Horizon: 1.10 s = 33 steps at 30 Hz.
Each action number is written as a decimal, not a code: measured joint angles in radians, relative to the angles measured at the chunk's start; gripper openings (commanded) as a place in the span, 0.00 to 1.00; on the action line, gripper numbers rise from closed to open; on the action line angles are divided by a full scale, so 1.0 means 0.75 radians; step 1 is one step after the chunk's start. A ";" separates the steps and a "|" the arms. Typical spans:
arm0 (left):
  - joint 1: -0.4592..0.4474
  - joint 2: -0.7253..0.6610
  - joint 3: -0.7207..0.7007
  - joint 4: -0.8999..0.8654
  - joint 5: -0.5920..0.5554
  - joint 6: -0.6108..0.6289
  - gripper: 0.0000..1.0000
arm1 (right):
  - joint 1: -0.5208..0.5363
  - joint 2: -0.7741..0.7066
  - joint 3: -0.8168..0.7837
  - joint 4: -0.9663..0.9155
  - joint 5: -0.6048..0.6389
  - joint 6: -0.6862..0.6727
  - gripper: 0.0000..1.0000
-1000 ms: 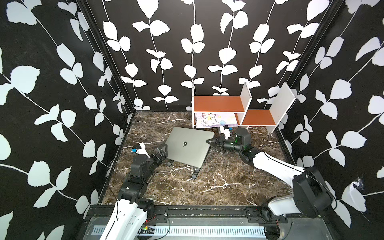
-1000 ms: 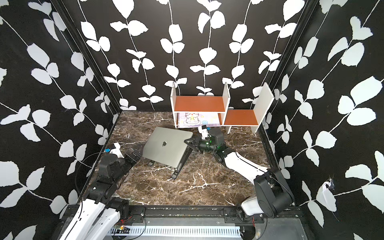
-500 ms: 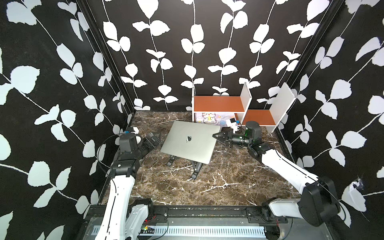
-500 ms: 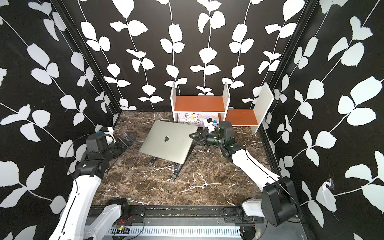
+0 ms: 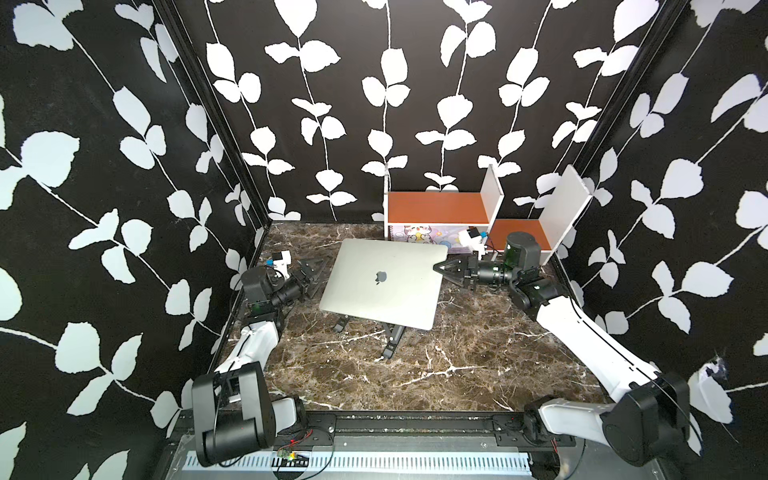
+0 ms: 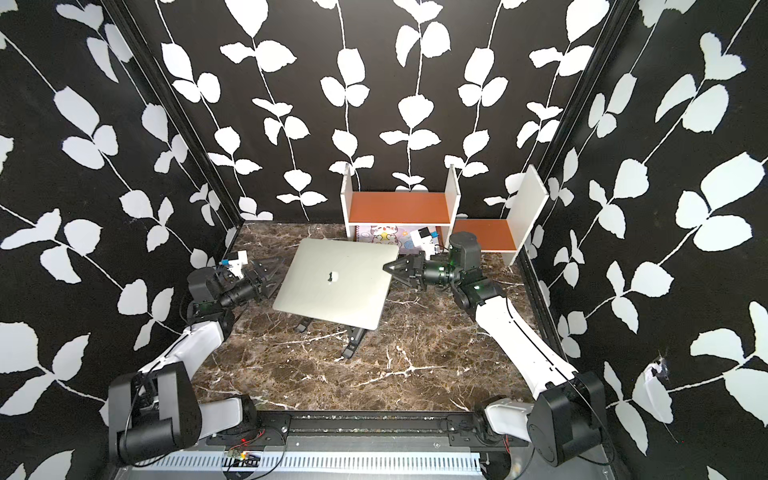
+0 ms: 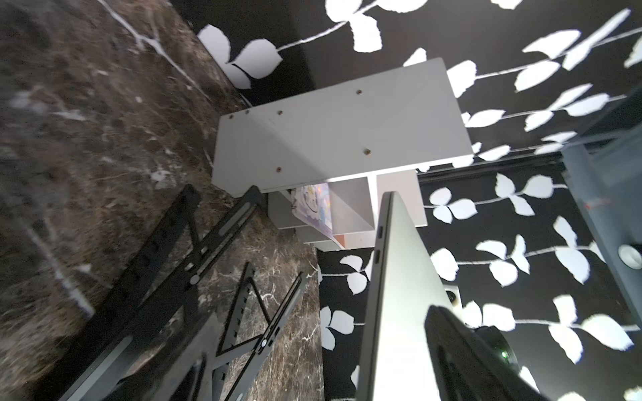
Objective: Close the laptop lid and set it aside
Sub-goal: Pick up the laptop from the computer stand.
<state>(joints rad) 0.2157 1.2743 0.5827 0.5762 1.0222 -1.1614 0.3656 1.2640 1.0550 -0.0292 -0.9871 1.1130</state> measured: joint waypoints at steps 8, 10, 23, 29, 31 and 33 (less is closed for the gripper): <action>-0.007 0.156 -0.060 0.667 0.155 -0.445 0.75 | 0.000 0.039 0.042 0.079 -0.079 0.064 0.00; -0.016 0.153 -0.060 0.745 0.168 -0.489 0.70 | 0.000 0.052 0.051 0.088 -0.089 0.069 0.00; -0.069 0.153 -0.043 0.920 0.239 -0.604 0.17 | -0.030 0.105 0.127 0.058 -0.149 0.038 0.00; -0.089 0.153 -0.021 0.995 0.248 -0.707 0.02 | -0.099 0.108 0.132 0.057 -0.185 0.020 0.00; -0.099 0.153 -0.012 1.006 0.247 -0.731 0.02 | -0.106 0.116 0.149 0.058 -0.193 0.019 0.00; -0.118 0.153 0.004 1.013 0.244 -0.752 0.04 | -0.113 0.129 0.169 0.066 -0.196 0.019 0.00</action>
<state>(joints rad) 0.1272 1.3888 0.5854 1.3357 1.2053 -1.7256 0.2810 1.3605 1.1816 0.0204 -1.1339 1.1275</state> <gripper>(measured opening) 0.109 0.154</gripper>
